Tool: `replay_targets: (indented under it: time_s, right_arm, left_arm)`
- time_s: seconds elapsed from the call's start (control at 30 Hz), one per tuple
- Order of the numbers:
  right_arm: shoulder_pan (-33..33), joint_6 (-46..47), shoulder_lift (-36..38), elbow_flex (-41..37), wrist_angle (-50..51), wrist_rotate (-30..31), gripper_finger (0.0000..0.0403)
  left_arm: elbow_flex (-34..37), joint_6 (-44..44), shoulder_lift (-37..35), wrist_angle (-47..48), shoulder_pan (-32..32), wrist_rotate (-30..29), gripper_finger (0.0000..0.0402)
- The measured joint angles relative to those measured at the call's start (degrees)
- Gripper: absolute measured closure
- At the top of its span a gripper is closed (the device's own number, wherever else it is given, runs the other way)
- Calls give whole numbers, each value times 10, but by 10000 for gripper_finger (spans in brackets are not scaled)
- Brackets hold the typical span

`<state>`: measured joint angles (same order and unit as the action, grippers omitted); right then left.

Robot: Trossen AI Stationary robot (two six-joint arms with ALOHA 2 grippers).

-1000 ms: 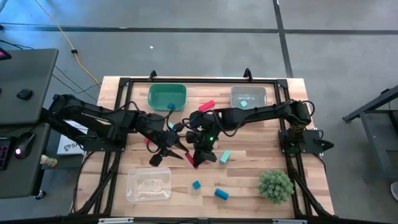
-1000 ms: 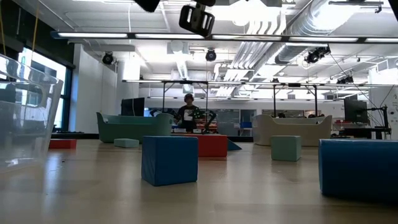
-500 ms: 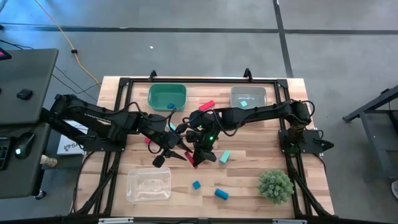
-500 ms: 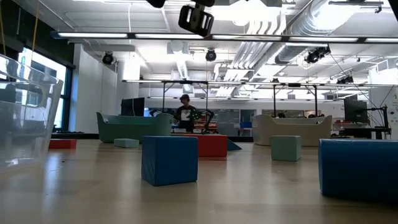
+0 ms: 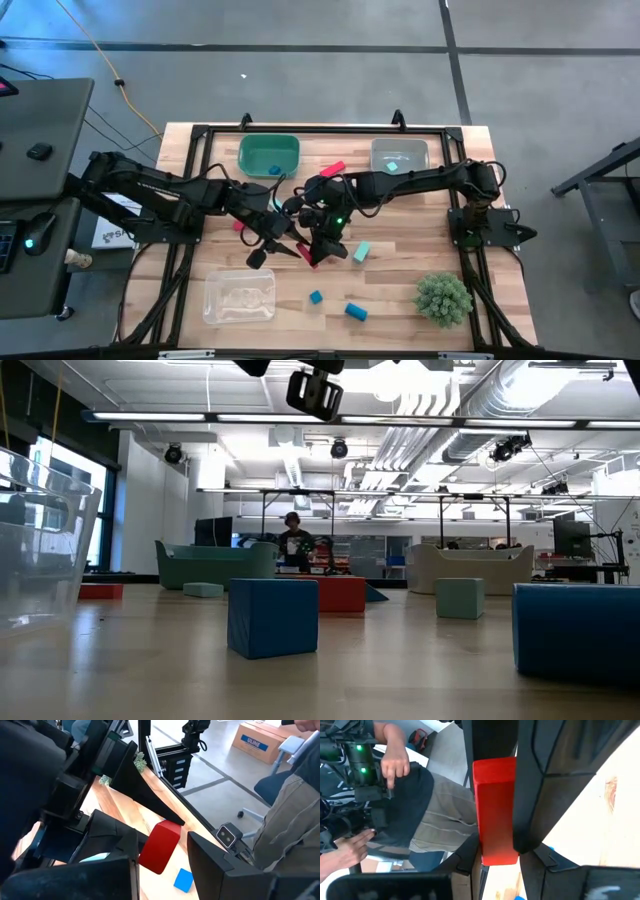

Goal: Sort & place blocks by color
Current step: Put the red block into the transparent bin

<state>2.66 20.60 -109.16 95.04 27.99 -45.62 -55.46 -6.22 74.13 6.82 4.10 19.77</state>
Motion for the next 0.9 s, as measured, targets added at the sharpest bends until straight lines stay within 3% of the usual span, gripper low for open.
replay_targets:
  time_s: [0.17, 0.4, 0.9]
  right_arm:
    - [0, -2, 0, 0, -3, 1, 324]
    - [1, -5, 0, 0, -9, -4, 324]
    - [1, -14, 0, 0, -11, -9, 306]
  left_arm:
    - [0, -21, 0, 0, 0, 1, 325]
    - [0, -38, 0, 0, 0, 9, 393]
    - [0, -41, -1, 2, 1, 13, 401]
